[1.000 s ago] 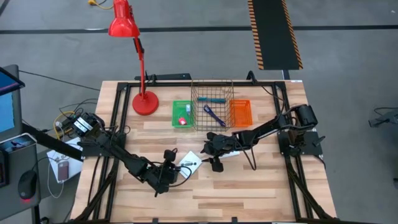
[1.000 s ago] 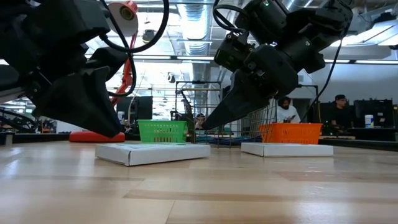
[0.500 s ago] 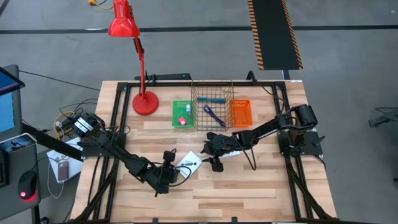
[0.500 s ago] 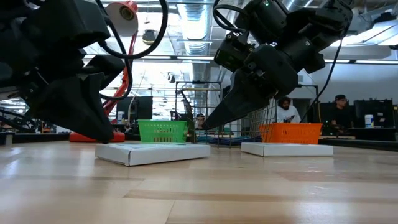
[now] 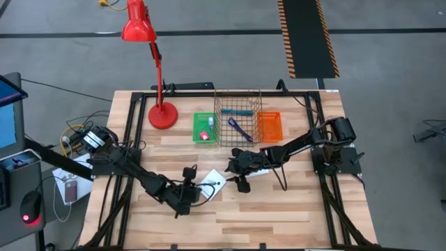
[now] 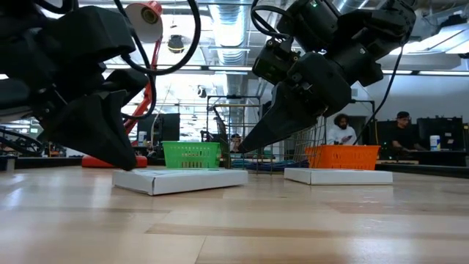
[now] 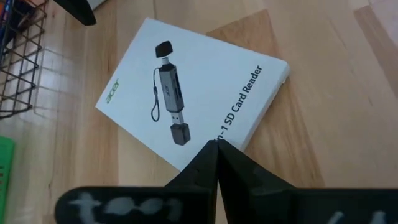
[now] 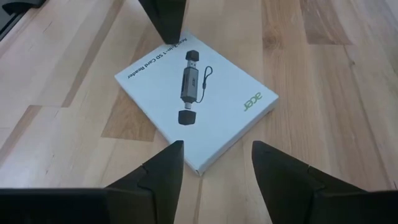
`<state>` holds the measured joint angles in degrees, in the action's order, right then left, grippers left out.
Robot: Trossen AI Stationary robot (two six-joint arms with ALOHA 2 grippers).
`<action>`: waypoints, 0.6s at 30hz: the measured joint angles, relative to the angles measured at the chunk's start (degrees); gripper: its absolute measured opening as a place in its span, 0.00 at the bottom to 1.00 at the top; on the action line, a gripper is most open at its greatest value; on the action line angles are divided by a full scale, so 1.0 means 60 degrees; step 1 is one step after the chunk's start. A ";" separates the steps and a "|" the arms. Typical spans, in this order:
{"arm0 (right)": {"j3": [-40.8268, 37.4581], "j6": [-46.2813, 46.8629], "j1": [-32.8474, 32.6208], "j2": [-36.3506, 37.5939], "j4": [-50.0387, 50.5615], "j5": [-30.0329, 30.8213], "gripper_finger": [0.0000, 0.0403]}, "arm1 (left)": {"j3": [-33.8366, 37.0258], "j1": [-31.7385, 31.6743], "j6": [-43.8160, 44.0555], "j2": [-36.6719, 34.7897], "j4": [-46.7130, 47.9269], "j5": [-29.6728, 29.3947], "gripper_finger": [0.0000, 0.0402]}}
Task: Pick and place items into bin
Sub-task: Put the left white box into the orange bin
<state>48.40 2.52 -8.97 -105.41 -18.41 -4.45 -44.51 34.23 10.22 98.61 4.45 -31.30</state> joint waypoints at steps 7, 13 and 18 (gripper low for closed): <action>0.0000 -0.0001 0.0000 0.0003 0.0003 0.0000 0.46 | -0.0031 -0.0028 0.0011 0.0477 -0.0230 0.0034 0.00; 0.0000 -0.0004 0.0004 0.0004 0.0011 0.0004 0.46 | -0.0076 -0.0028 0.0133 0.1286 -0.1233 -0.0211 0.00; 0.0000 -0.0004 0.0001 0.0004 0.0007 0.0000 0.46 | -0.0073 0.0057 0.0540 0.1290 -0.1170 -0.0151 0.00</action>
<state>48.40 2.50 -8.97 -105.38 -18.37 -4.45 -44.95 34.57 13.46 106.34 -2.58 -32.20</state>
